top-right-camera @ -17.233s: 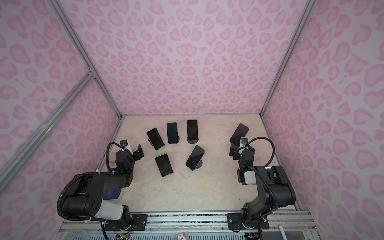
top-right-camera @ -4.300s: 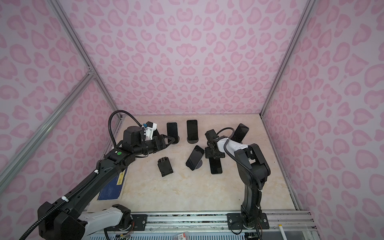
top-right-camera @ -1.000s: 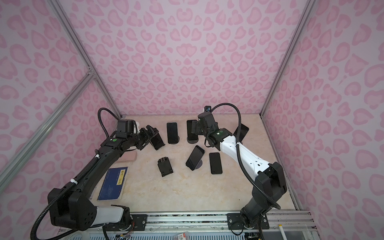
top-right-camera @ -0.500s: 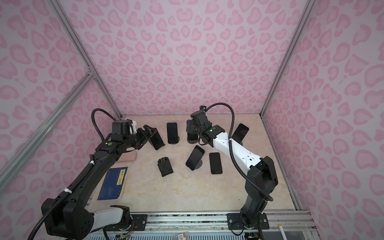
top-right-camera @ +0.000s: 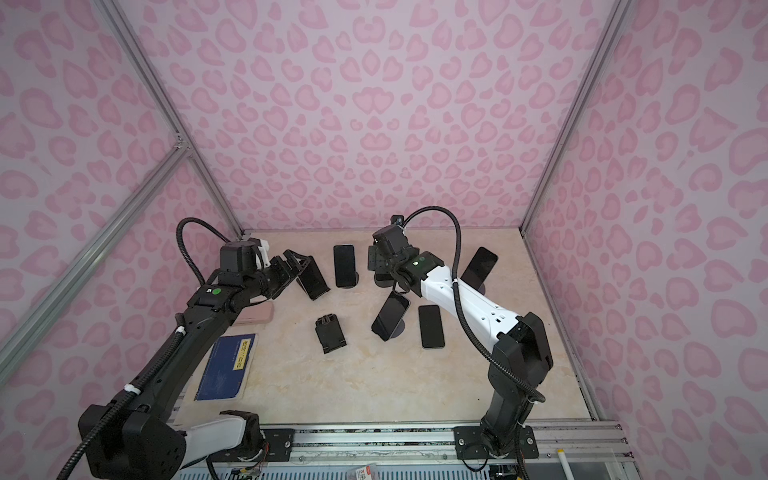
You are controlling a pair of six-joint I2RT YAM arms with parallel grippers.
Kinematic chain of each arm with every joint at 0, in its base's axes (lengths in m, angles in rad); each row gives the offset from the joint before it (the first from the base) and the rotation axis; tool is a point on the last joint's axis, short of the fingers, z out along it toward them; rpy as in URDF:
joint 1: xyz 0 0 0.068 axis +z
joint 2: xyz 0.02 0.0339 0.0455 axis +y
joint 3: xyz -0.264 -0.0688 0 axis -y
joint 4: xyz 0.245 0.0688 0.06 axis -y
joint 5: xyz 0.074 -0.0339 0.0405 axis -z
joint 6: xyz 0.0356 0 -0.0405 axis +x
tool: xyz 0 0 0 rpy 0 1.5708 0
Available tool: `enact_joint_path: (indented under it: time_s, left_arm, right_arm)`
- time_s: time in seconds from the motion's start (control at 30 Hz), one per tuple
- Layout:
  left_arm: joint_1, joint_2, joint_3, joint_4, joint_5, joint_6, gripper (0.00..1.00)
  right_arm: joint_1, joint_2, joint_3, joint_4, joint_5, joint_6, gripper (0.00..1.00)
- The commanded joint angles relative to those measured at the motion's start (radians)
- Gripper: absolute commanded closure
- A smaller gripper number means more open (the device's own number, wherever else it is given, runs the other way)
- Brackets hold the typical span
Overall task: Remove the phone from the phone stand
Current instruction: 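Reach the right gripper to the pink-edged phone on the far stand, then lower the right gripper over the pink-edged phone and close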
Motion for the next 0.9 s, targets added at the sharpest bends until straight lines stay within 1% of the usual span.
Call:
enact_joint_path:
  time_s: [0.0, 0.13, 0.33, 0.47, 0.53, 0.6, 0.73, 0.87]
  left_arm:
    - [0.001, -0.007, 0.0, 0.057, 0.024, 0.017, 0.04]
    - [0.001, -0.005, -0.005, 0.079, 0.062, 0.015, 0.04]
    - [0.002, 0.007, -0.017, 0.118, 0.103, 0.024, 0.04]
    - [0.001, 0.008, -0.041, 0.187, 0.162, 0.01, 0.04]
    - [0.002, 0.007, -0.06, 0.239, 0.199, -0.004, 0.03]
    - [0.001, 0.007, -0.074, 0.287, 0.247, -0.018, 0.02]
    - [0.001, 0.019, -0.108, 0.403, 0.346, -0.069, 0.02]
    - [0.001, 0.029, -0.11, 0.421, 0.364, -0.082, 0.02]
  right_arm:
    - [-0.002, 0.018, 0.005, -0.014, 0.045, -0.048, 0.04]
    - [-0.013, 0.079, 0.072, -0.033, 0.026, -0.079, 0.02]
    - [-0.046, 0.223, 0.244, -0.085, -0.011, -0.112, 0.01]
    - [-0.053, 0.328, 0.382, -0.154, 0.029, -0.119, 0.0]
    - [-0.058, 0.378, 0.458, -0.198, 0.066, -0.102, 0.0]
    - [-0.063, 0.405, 0.496, -0.212, 0.062, -0.103, 0.0]
    - [-0.075, 0.447, 0.548, -0.21, 0.015, -0.107, 0.0]
    - [-0.087, 0.478, 0.581, -0.224, -0.008, -0.091, 0.0]
